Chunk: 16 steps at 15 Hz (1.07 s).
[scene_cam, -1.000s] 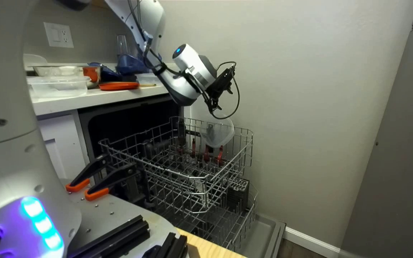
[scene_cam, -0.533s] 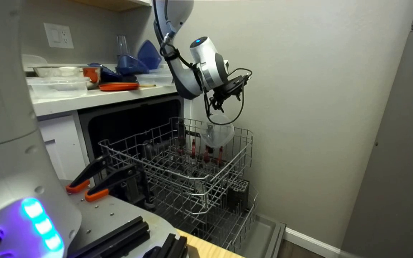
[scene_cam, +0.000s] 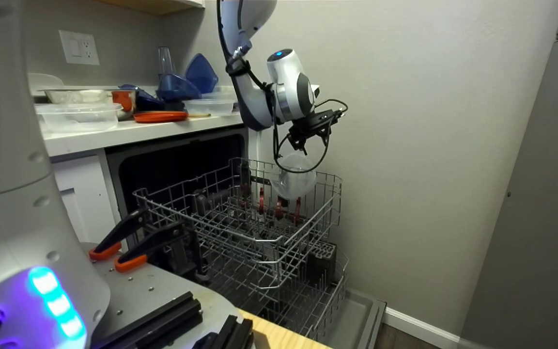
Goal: Move the bowl in the dishwasher
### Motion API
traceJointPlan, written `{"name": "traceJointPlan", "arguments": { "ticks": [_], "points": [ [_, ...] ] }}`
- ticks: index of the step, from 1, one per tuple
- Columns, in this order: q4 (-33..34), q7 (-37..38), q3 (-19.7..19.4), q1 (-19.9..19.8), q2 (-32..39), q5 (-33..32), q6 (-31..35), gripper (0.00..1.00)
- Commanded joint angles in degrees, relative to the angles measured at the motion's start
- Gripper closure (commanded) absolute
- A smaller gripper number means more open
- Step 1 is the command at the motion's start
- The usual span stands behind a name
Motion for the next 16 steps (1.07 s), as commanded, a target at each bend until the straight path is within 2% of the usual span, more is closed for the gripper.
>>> {"name": "traceJointPlan", "arguments": {
  "ticks": [1,5,8,10,13,16],
  "points": [
    [-1.5,1.3,1.8,-1.6,-2.4,0.6,-0.8,0.53],
    [0.5,2.8,0.8,-0.9,-1.3,1.9,-0.7,0.78],
    [2.2,3.8,2.1,-1.9,-0.4,3.3,-1.9,0.98],
    [4.1,4.5,3.6,-2.9,0.3,3.7,-3.2,1.0],
    [7.8,6.1,8.7,-6.3,1.6,4.9,-5.5,1.0],
    [11.5,7.2,11.7,-8.2,3.2,6.2,-7.2,1.0]
  ]
}}
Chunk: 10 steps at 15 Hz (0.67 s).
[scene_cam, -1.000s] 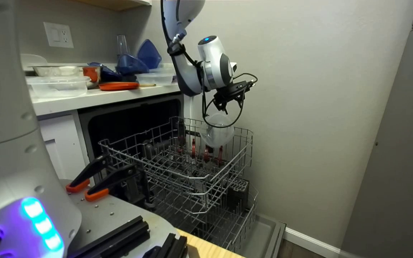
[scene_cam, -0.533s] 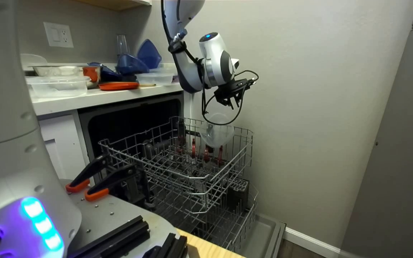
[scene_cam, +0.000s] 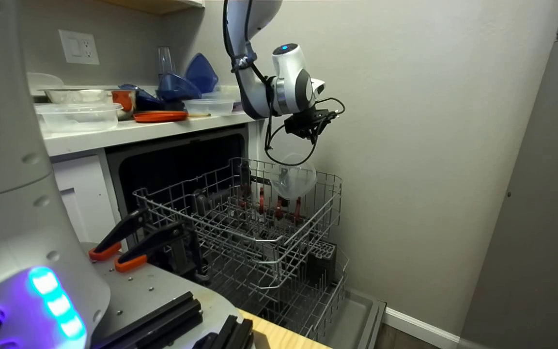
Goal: Move the bowl in the dishwasher
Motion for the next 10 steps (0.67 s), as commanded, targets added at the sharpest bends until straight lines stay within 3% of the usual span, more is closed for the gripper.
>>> {"name": "traceJointPlan", "arguments": {
  "ticks": [1,10],
  "points": [
    [5.4,1.7,4.1,-3.1,2.5,2.1,-3.1,1.0],
    [13.6,4.6,10.7,-5.8,9.1,7.0,-8.6,1.0]
  ]
}}
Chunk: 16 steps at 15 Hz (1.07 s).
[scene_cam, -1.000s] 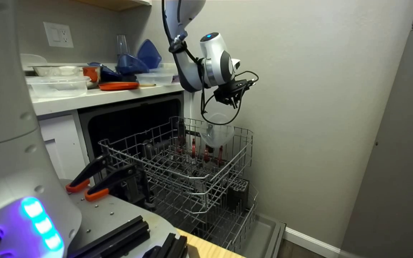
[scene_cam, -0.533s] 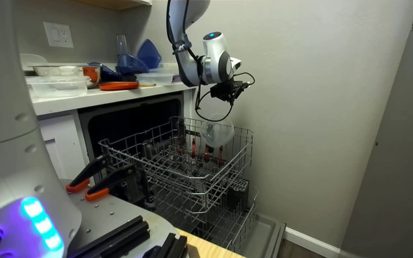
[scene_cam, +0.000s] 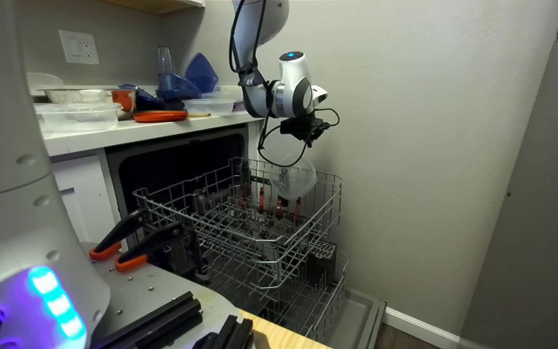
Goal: Move the bowl in the dishwasher
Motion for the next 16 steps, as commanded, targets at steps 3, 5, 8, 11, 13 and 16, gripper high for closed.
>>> {"name": "traceJointPlan", "arguments": {
  "ticks": [3,5,8,11,13,16],
  "points": [
    [2.8,2.0,2.5,-0.6,3.3,2.8,-2.6,1.0],
    [3.0,2.5,2.6,-0.6,3.7,3.0,-3.2,1.0],
    [2.3,1.9,3.0,-1.0,3.0,2.7,-3.5,1.0],
    [0.7,0.7,4.7,-2.1,1.8,2.3,-3.2,1.0],
    [-1.1,0.1,6.0,-2.7,0.8,2.1,-3.2,1.0],
    [-4.9,0.1,6.6,-2.7,-1.5,1.9,-2.5,1.0]
  ]
}}
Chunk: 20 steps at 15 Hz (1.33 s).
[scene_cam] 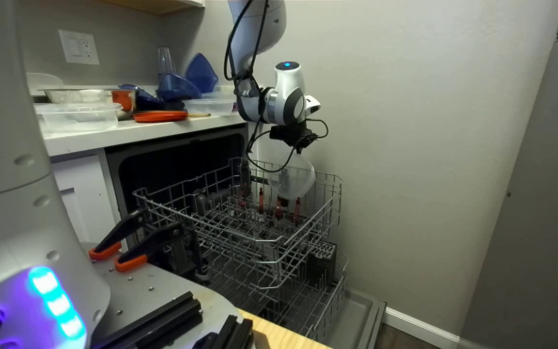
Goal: Move the bowl in the dishwasher
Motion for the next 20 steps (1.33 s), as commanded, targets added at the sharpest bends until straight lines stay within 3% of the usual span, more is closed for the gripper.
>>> {"name": "traceJointPlan", "arguments": {
  "ticks": [1,6,11,20],
  "points": [
    [-8.7,-1.8,1.9,-1.4,-6.0,0.1,-1.2,1.0],
    [-18.1,-2.6,2.2,-1.5,-12.8,-0.4,-1.1,1.0],
    [-26.6,-4.4,5.5,-3.9,-17.0,-0.2,-1.5,1.0],
    [-34.2,-5.0,8.0,-6.2,-19.2,0.2,-2.5,1.0]
  ]
}}
